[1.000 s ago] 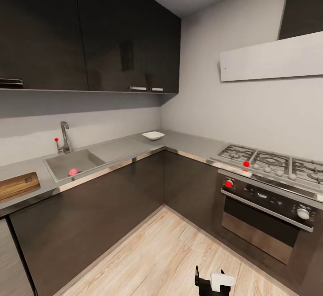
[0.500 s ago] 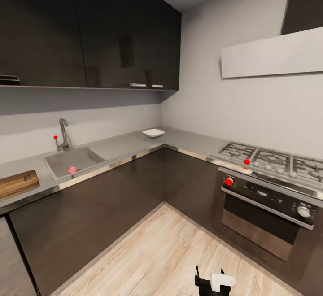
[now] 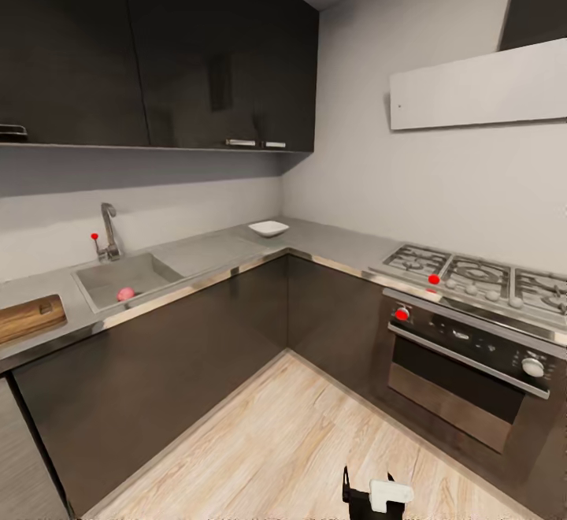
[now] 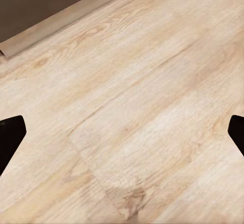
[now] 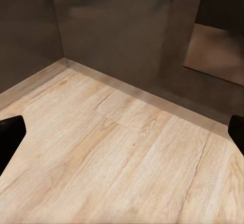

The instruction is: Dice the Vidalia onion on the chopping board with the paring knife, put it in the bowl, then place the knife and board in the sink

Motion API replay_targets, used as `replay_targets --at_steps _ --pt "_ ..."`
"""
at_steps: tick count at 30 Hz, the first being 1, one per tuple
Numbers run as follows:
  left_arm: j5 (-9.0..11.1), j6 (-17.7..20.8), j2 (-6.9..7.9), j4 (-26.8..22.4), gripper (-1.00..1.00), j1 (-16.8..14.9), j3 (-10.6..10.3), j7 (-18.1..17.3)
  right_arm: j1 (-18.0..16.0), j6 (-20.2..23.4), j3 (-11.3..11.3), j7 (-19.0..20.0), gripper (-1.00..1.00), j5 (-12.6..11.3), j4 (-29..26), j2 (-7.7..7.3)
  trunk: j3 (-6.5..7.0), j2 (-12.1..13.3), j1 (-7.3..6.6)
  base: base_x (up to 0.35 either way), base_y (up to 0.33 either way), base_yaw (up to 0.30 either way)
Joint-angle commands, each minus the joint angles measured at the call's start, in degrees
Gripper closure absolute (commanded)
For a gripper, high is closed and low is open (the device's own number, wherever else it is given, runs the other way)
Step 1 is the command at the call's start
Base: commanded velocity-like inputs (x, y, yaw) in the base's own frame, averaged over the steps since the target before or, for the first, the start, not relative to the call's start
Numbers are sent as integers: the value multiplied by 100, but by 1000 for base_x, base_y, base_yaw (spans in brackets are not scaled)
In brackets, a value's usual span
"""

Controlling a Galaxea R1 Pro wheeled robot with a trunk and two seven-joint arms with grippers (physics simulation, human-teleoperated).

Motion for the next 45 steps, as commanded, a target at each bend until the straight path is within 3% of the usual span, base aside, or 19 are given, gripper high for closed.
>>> replay_targets --at_steps 1,19,45 --pt "54 -7 2 -7 -100 2 -18 1 -4 -6 -25 -43 -100 61 3 2 -14 -3 0 0 0 -92" --pt "54 -7 2 -15 -100 2 -18 1 -4 -7 -23 -50 -100 61 3 2 -119 -3 0 0 0 -172" --pt "53 -7 2 -16 -100 2 -18 1 -4 -9 -23 -43 -100 61 5 3 -124 -3 0 0 0 -6"
